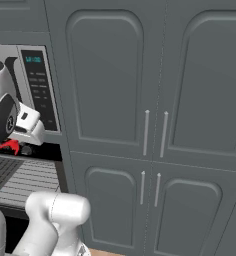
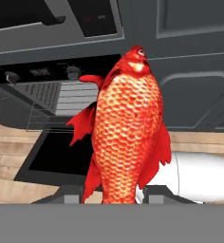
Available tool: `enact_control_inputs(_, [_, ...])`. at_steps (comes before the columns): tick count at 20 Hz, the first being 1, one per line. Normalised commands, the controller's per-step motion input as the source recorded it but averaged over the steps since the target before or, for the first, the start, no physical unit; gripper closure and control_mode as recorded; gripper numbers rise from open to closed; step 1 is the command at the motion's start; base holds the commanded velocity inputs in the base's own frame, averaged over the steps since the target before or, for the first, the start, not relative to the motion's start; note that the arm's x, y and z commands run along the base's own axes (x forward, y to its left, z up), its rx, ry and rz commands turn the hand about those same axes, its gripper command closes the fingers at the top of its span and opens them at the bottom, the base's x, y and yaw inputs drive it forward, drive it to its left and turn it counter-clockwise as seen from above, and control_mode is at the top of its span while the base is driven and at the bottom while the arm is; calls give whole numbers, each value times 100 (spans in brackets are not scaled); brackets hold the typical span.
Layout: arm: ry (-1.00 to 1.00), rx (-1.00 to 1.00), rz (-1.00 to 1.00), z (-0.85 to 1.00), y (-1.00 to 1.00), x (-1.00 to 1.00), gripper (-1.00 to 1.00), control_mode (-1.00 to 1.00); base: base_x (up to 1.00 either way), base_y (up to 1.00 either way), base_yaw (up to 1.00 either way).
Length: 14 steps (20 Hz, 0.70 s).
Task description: Take the fish from the oven and place it on the plate on the counter.
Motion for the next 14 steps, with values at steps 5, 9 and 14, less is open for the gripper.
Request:
enact_control_inputs(5, [0, 0, 0, 0, 0, 0, 100, -100, 0, 0, 0])
enact_control_inputs(9, [0, 0, 0, -3, 0, 0, 100, -100, 0, 0, 0])
enact_control_inputs(14, [-2, 0, 0, 0, 0, 0, 100, 100, -1, -4, 0])
